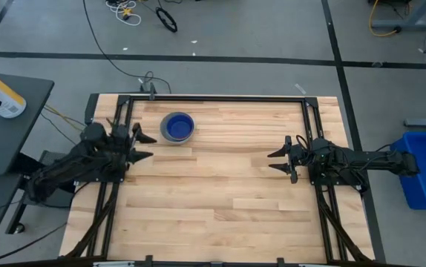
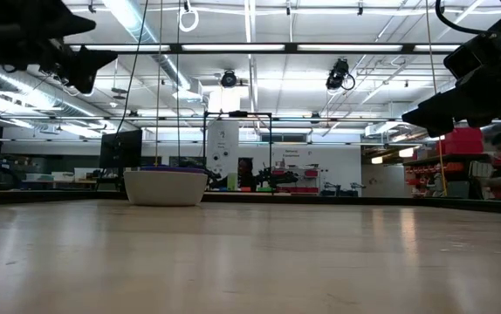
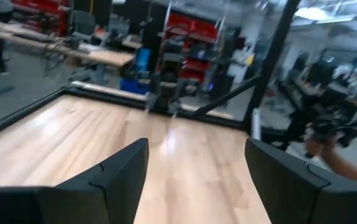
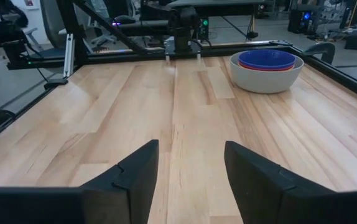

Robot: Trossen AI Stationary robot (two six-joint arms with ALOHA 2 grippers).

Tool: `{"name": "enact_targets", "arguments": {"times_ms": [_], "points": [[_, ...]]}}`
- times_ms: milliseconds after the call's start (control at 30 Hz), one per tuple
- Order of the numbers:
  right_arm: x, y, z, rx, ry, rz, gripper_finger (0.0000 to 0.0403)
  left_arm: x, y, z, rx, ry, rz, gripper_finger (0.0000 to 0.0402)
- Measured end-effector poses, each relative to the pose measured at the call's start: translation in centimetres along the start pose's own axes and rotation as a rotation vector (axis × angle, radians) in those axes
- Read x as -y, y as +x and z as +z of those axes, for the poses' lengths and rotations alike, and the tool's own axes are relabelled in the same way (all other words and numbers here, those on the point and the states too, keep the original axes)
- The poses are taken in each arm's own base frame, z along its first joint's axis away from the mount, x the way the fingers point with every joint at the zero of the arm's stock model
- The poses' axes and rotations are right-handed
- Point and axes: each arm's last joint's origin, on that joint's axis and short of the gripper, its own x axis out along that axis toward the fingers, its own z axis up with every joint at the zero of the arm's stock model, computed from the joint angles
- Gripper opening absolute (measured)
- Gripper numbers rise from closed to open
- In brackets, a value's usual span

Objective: Nest bowls inside each other
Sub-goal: Return to Home Position

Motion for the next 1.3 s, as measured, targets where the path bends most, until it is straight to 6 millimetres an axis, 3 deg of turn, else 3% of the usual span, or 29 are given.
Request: {"name": "enact_targets", "arguments": {"times_ms": [200, 433, 600, 800, 1300], "points": [[0.0, 0.0, 0.0, 0.001, 0.0, 0.0, 0.0187, -0.1, 0.6, -2.7, 0.1, 0.003, -0.105, 0.0277], [0.0, 0.0, 0.0, 0.001, 0.0, 0.001, 0.0194, 1.0, 0.9, -3.0, 0.195, 0.05, -0.248, 0.0277], [0.0, 0.0, 0.0, 0.0, 0.0, 0.001, 0.0204, 1.7, 1.2, -3.6, 0.142, 0.018, -0.292, 0.0277], [0.0, 0.0, 0.0, 0.0, 0.024, 0.0, 0.0214, 1.7, 1.6, -5.3, 0.005, 0.001, -0.206, 0.0277], [0.0, 0.0, 0.0, 0.0, 0.102, 0.0, 0.0232, 2.7, 1.5, -5.4, -0.06, 0.029, -0.218, 0.0277]]}}
